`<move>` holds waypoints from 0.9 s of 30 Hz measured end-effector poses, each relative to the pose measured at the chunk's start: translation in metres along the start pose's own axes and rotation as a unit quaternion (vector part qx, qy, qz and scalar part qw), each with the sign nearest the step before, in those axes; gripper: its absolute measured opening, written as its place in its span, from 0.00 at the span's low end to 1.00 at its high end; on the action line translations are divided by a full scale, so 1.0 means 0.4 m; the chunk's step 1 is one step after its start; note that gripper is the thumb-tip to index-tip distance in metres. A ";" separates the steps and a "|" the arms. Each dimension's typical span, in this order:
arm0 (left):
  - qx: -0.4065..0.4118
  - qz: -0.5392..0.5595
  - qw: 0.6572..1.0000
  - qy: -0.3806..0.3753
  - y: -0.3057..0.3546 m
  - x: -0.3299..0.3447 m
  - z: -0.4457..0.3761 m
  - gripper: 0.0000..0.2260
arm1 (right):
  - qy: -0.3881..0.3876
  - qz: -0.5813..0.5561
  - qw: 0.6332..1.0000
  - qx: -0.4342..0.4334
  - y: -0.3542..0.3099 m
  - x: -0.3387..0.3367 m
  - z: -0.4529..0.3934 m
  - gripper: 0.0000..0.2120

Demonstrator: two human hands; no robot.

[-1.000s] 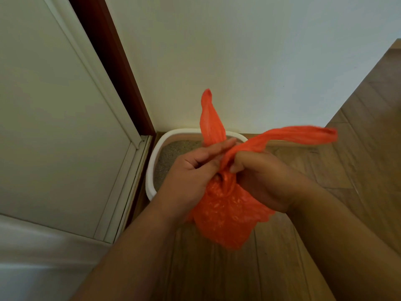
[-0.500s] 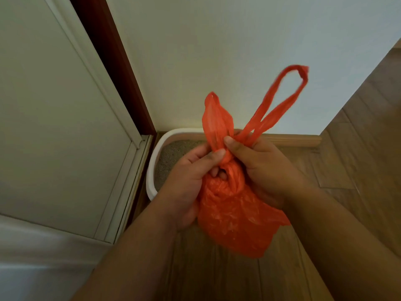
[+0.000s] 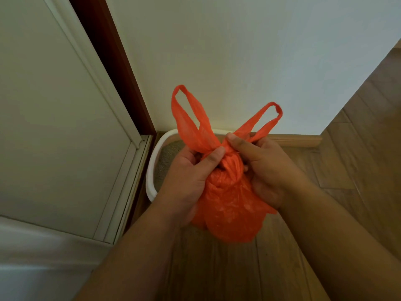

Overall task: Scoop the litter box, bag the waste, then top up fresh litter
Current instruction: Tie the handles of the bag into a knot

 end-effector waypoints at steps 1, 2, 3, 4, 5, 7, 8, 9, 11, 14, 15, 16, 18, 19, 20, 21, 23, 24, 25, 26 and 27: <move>0.000 -0.013 1.000 -0.008 -0.002 0.000 -0.001 0.19 | -0.004 -0.007 1.000 0.005 -0.001 0.000 0.000 0.14; 0.002 -0.021 1.000 -0.016 -0.004 0.000 -0.001 0.18 | -0.013 -0.012 1.000 0.012 -0.002 0.002 0.002 0.14; 0.004 -0.023 0.999 -0.022 -0.003 0.002 -0.001 0.17 | -0.028 -0.013 0.999 0.019 -0.001 0.005 0.005 0.14; 0.007 -0.018 0.999 -0.027 -0.001 0.005 0.002 0.16 | -0.048 -0.011 0.998 0.028 0.000 0.008 0.008 0.14; 0.008 -0.010 0.999 -0.033 0.001 0.007 0.002 0.16 | -0.068 -0.005 0.997 0.031 0.000 0.010 0.011 0.14; 0.014 0.007 0.999 -0.046 0.007 0.012 0.006 0.15 | -0.083 0.012 0.996 0.014 -0.002 0.012 0.013 0.13; 0.013 0.013 0.999 -0.050 0.010 0.014 0.009 0.15 | -0.081 0.014 0.997 0.001 -0.004 0.010 0.012 0.13; 0.012 0.019 0.998 -0.051 0.011 0.015 0.011 0.14 | -0.076 0.008 0.997 -0.010 -0.006 0.009 0.010 0.12; 0.007 0.034 0.998 -0.043 0.010 0.016 0.012 0.13 | -0.070 -0.014 0.997 -0.025 -0.010 0.010 0.010 0.10; 0.016 0.033 0.999 -0.005 0.008 0.010 0.008 0.11 | -0.042 -0.040 0.998 -0.029 -0.009 0.004 -0.002 0.07; 0.028 0.026 0.999 0.002 0.008 0.007 0.006 0.13 | -0.032 -0.051 0.998 -0.020 -0.007 0.004 -0.005 0.08; 0.041 0.017 0.999 0.004 0.009 0.004 0.004 0.14 | -0.021 -0.055 0.998 -0.008 -0.007 0.007 -0.004 0.12; 0.066 -0.013 0.998 0.003 0.013 -0.001 0.000 0.16 | -0.006 -0.045 0.999 0.019 -0.002 0.011 -0.001 0.15; 0.079 -0.032 0.996 0.000 0.013 -0.004 -0.002 0.16 | -0.002 -0.033 0.999 0.030 0.004 0.008 -0.005 0.11; 0.092 -0.056 0.994 -0.002 0.011 -0.006 -0.003 0.17 | 0.001 -0.022 0.999 0.042 0.007 0.005 -0.006 0.07; 0.107 -0.081 0.991 -0.001 0.010 -0.008 -0.003 0.17 | 0.009 -0.014 0.999 0.038 0.010 -0.002 -0.010 0.12; 0.135 -0.132 0.982 0.008 0.010 -0.010 -0.004 0.16 | 0.014 0.013 1.000 0.006 0.007 -0.008 -0.012 0.15; 0.144 -0.148 0.978 0.015 0.010 -0.011 -0.005 0.15 | 0.014 0.037 0.999 -0.015 0.002 -0.008 -0.009 0.10; 0.150 -0.157 0.976 0.024 0.010 -0.014 -0.007 0.15 | 0.008 0.059 0.998 -0.034 -0.002 -0.008 -0.007 0.05; 0.157 -0.163 0.974 0.034 0.011 -0.017 -0.010 0.15 | 0.001 0.081 0.996 -0.048 -0.007 -0.007 -0.002 0.03; 0.161 -0.168 0.971 0.046 0.011 -0.021 -0.013 0.15 | -0.013 0.106 0.992 -0.062 -0.011 -0.006 0.001 0.05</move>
Point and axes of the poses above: each hand's wrist, its own z-axis away from the middle knuckle, its own x-axis out of the palm, y = z × x, the point moved 3 cm from there along -z, towards the middle knuckle, and after that the axes turned 12 degrees about y, right-handed, at the moved point
